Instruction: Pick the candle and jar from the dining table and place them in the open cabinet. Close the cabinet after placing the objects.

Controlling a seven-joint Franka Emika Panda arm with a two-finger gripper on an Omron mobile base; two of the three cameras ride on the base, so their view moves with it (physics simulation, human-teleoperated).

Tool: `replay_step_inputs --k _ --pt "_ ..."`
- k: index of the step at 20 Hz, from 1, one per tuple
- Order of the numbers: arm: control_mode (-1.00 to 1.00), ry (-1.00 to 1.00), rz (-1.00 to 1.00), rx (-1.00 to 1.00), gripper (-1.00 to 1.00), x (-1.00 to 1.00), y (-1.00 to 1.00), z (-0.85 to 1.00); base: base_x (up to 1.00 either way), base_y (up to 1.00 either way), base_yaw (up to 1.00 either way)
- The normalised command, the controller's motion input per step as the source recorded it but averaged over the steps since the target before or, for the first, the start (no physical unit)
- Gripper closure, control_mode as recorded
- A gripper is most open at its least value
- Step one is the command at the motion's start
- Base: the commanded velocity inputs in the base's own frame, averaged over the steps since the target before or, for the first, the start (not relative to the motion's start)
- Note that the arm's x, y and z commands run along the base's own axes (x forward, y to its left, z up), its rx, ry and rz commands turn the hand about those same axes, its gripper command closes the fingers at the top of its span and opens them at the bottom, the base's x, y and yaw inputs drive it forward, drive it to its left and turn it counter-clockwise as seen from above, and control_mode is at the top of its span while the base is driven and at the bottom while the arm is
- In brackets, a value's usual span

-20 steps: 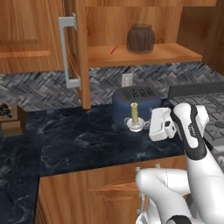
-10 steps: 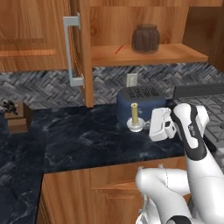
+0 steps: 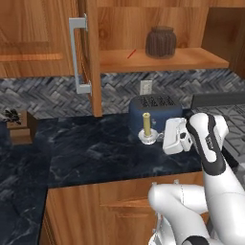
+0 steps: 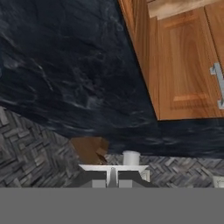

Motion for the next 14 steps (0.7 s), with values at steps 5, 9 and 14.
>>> replay_step_inputs --k 5,9,14 --pt "1.0 0.0 0.0 0.0 1.0 0.0 0.0 0.0 0.06 -0.38 -0.14" --pt "1.0 0.0 0.0 0.0 1.0 0.0 0.0 0.0 0.16 -0.19 -0.17" --pt "1.0 0.0 0.0 0.0 1.0 0.0 0.0 0.0 0.15 -0.05 -0.14"
